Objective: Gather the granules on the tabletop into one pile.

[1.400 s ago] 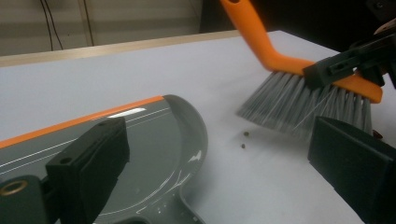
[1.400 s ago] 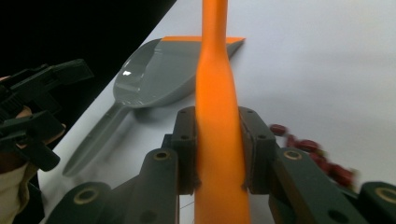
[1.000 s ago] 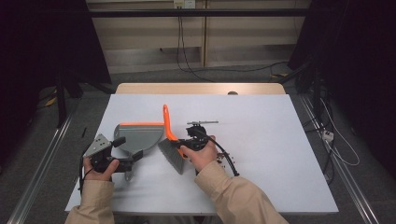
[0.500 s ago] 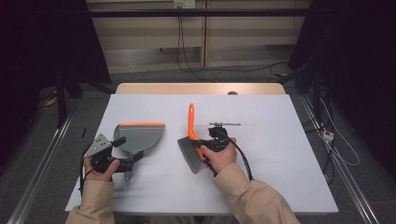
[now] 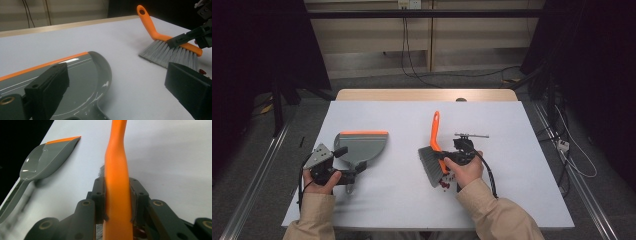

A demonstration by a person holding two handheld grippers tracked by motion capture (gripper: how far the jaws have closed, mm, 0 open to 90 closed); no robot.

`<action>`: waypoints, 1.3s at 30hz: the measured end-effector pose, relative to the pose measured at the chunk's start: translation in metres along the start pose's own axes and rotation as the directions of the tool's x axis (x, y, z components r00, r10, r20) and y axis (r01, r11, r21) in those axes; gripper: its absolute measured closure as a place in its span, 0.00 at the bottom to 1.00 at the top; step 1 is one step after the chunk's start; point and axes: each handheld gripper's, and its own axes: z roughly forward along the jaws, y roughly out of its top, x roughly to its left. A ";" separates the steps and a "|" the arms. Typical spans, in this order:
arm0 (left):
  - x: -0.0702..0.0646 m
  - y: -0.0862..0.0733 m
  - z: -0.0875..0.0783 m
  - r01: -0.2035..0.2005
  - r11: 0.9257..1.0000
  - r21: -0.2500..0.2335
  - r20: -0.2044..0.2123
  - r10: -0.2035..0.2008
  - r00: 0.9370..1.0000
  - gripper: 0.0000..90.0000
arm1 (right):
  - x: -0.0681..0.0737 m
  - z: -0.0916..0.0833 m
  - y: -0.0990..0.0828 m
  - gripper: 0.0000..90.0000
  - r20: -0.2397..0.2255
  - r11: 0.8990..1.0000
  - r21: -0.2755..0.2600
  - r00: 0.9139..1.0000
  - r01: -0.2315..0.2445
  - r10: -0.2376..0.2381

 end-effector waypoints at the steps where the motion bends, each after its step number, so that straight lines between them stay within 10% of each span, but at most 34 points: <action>1: 0.000 0.000 0.000 0.000 1.000 0.001 0.000 0.000 1.000 0.06 | -0.001 -0.002 0.000 0.78 0.003 1.000 -0.001 1.000 0.000 0.000; 17: 0.000 0.001 0.004 0.001 1.000 0.001 0.004 -0.001 1.000 0.06 | 0.018 -0.004 0.013 0.79 -0.090 0.999 -0.042 0.996 -0.002 -0.002; 25: 0.001 0.001 0.004 0.004 1.000 -0.001 0.006 -0.004 1.000 0.06 | 0.037 0.032 0.007 0.79 -0.112 0.998 0.063 0.994 0.026 -0.019; 39: -0.002 0.002 0.004 -0.008 1.000 0.000 0.004 0.008 1.000 0.06 | -0.004 -0.002 0.011 0.79 -0.046 0.999 0.035 0.999 -0.019 0.021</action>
